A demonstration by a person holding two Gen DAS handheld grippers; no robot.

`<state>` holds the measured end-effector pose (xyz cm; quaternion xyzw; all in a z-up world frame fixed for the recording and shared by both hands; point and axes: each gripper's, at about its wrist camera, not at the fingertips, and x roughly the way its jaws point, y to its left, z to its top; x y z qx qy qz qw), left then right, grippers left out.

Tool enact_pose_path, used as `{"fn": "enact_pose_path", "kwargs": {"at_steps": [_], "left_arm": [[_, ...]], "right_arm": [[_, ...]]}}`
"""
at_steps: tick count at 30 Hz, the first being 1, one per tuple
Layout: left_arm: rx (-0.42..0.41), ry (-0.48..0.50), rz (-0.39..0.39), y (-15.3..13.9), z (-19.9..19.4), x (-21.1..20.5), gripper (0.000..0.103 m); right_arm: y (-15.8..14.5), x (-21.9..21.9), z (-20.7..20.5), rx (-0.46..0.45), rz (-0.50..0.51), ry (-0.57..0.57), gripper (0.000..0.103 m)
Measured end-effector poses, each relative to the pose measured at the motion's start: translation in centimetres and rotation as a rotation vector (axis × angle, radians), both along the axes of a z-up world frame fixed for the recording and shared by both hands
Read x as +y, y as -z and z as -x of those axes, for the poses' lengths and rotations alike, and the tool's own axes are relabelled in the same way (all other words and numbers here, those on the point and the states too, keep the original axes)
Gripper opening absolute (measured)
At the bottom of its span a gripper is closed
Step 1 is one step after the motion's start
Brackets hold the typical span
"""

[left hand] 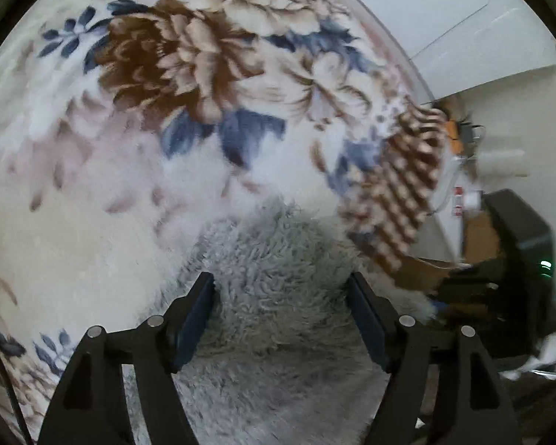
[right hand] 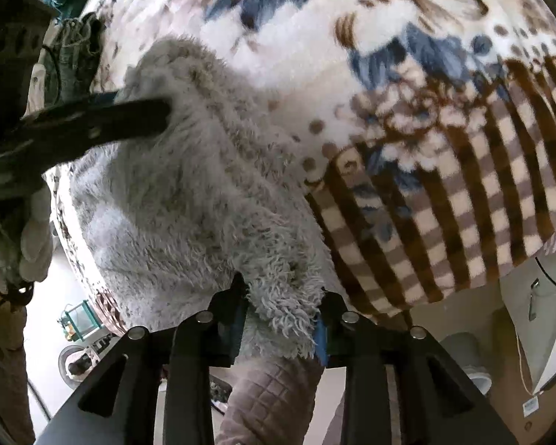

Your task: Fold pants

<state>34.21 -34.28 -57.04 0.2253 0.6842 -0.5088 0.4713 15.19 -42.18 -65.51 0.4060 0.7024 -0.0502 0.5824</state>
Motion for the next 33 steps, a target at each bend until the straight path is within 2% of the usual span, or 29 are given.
{"fn": "enact_pose_path", "kwargs": {"at_steps": [2, 4, 5, 6, 7, 8, 10, 11, 13, 15, 16, 19, 21, 22, 23, 24, 25, 26, 29, 30, 31, 32, 33], "left_arm": [[-0.028, -0.039, 0.019, 0.0, -0.3, -0.3, 0.036], [-0.066, -0.042, 0.043, -0.4, -0.2, -0.7, 0.029], [-0.088, -0.034, 0.042, -0.5, 0.0, -0.9, 0.028], [-0.104, -0.027, 0.041, -0.4, 0.2, -1.0, 0.026], [-0.120, -0.023, 0.040, -0.4, 0.4, -1.0, 0.026], [-0.125, -0.019, 0.036, -0.4, 0.5, -1.1, 0.024], [-0.158, -0.047, 0.027, -0.3, 0.0, -0.9, 0.018], [-0.166, -0.070, 0.015, 0.0, -0.6, -0.7, 0.012], [-0.158, -0.113, -0.002, 0.7, -1.7, -0.3, 0.012], [-0.158, -0.139, -0.020, 1.5, -2.4, 0.0, 0.012], [-0.112, -0.155, -0.008, 1.7, -2.5, 0.1, 0.012], [-0.118, -0.168, 0.016, 0.5, -1.9, 0.2, 0.019], [-0.128, -0.214, 0.004, -0.5, -2.0, 0.6, 0.033], [-0.147, -0.238, 0.009, -1.2, -2.1, 1.0, 0.040], [-0.179, -0.283, 0.031, -2.2, -2.4, 1.7, 0.059], [-0.200, -0.321, 0.056, -3.1, -2.6, 2.4, 0.081], [-0.221, -0.359, 0.091, -4.1, -2.6, 3.3, 0.089], [-0.240, -0.417, 0.127, -5.3, -2.8, 4.6, 0.101], [-0.277, -0.550, 0.132, -6.9, -3.0, 7.7, 0.102], [-0.279, -0.603, 0.133, -7.3, -2.9, 9.2, 0.102], [-0.281, -0.640, 0.132, -7.5, -2.7, 10.2, 0.102], [-0.291, -0.704, 0.126, -7.7, -2.4, 12.0, 0.102], [-0.293, -0.758, 0.112, -7.9, -2.2, 13.6, 0.102]], "right_arm": [[0.5, 0.2, 0.3, 0.020, -0.025, 0.020, 0.051], [1.2, 0.2, 1.1, 0.029, -0.075, 0.069, 0.052], [1.5, 0.2, 1.3, 0.023, -0.094, 0.087, 0.049], [1.6, 0.0, 1.6, 0.004, -0.096, 0.113, 0.042], [1.5, -0.1, 1.9, -0.011, -0.080, 0.132, 0.013], [1.5, -0.1, 2.0, -0.025, -0.072, 0.143, 0.009], [1.2, -0.1, 2.4, -0.037, -0.025, 0.153, 0.006], [1.0, 0.1, 2.5, -0.038, 0.009, 0.136, 0.006], [1.1, 0.6, 3.4, -0.013, 0.036, 0.116, 0.005], [2.0, 0.5, 4.6, 0.015, 0.010, 0.139, 0.005], [2.4, 0.2, 5.1, 0.020, -0.022, 0.178, 0.005], [1.7, -0.1, 4.7, -0.016, -0.057, 0.178, 0.006], [0.7, -0.4, 4.0, -0.051, -0.088, 0.155, 0.011], [0.1, -0.7, 3.8, -0.065, -0.090, 0.152, 0.022], [-0.5, -1.0, 3.7, -0.080, -0.084, 0.153, 0.047], [-1.4, -1.6, 3.8, -0.107, -0.077, 0.164, 0.061], [-1.8, -2.2, 3.8, -0.128, -0.076, 0.182, 0.080], [-2.1, -2.8, 3.9, -0.147, -0.072, 0.202, 0.081], [-0.5, -4.0, 3.1, -0.140, -0.088, 0.238, 0.081], [0.4, -4.0, 2.7, -0.142, -0.103, 0.254, 0.079], [1.1, -3.9, 2.4, -0.147, -0.125, 0.268, 0.059], [1.8, -3.6, 2.3, -0.147, -0.156, 0.280, 0.012], [2.3, -3.2, 2.5, -0.123, -0.166, 0.279, 0.014]]}}
